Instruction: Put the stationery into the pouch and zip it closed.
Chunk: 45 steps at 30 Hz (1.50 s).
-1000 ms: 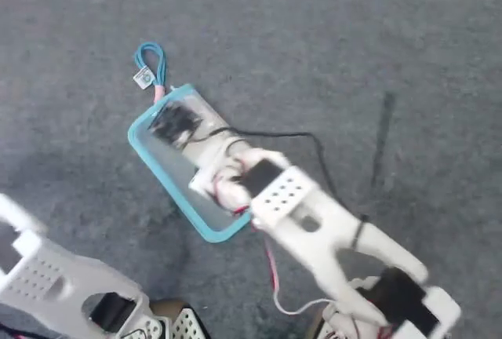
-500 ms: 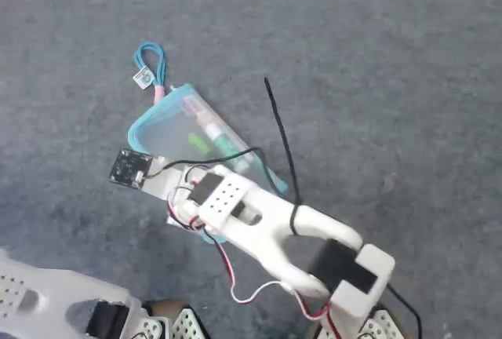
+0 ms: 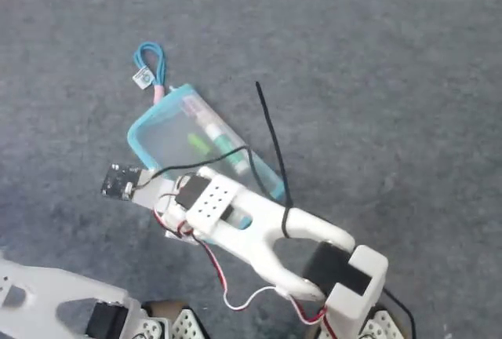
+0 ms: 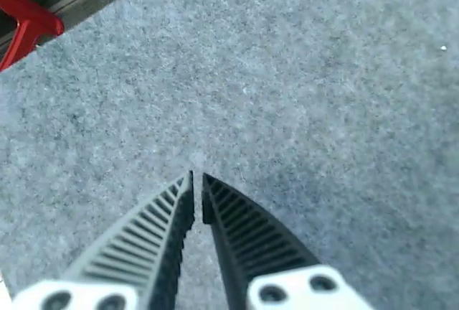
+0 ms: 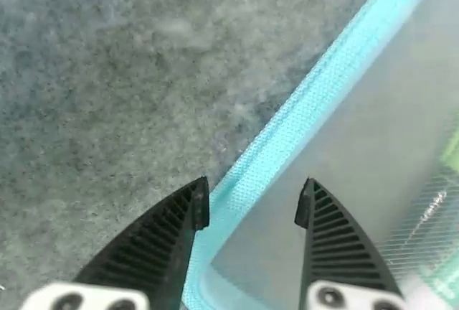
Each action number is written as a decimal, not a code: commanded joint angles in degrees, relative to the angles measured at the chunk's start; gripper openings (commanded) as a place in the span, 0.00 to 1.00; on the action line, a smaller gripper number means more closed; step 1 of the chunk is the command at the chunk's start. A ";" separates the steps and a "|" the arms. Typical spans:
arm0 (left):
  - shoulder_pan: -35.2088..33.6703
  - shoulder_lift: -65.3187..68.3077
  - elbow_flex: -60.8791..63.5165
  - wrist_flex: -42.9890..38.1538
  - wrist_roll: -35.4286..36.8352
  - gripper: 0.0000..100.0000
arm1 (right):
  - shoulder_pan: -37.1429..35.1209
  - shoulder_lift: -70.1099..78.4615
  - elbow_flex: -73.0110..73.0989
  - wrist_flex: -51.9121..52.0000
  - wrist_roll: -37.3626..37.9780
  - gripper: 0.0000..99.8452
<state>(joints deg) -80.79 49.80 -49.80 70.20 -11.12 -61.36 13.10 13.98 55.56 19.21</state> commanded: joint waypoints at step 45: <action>14.95 12.48 -44.09 29.36 1.14 0.02 | 46.81 4.26 -21.54 18.15 12.57 0.20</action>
<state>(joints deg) -68.92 63.16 -91.30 98.51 -10.68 -8.70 22.77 -2.29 69.89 34.07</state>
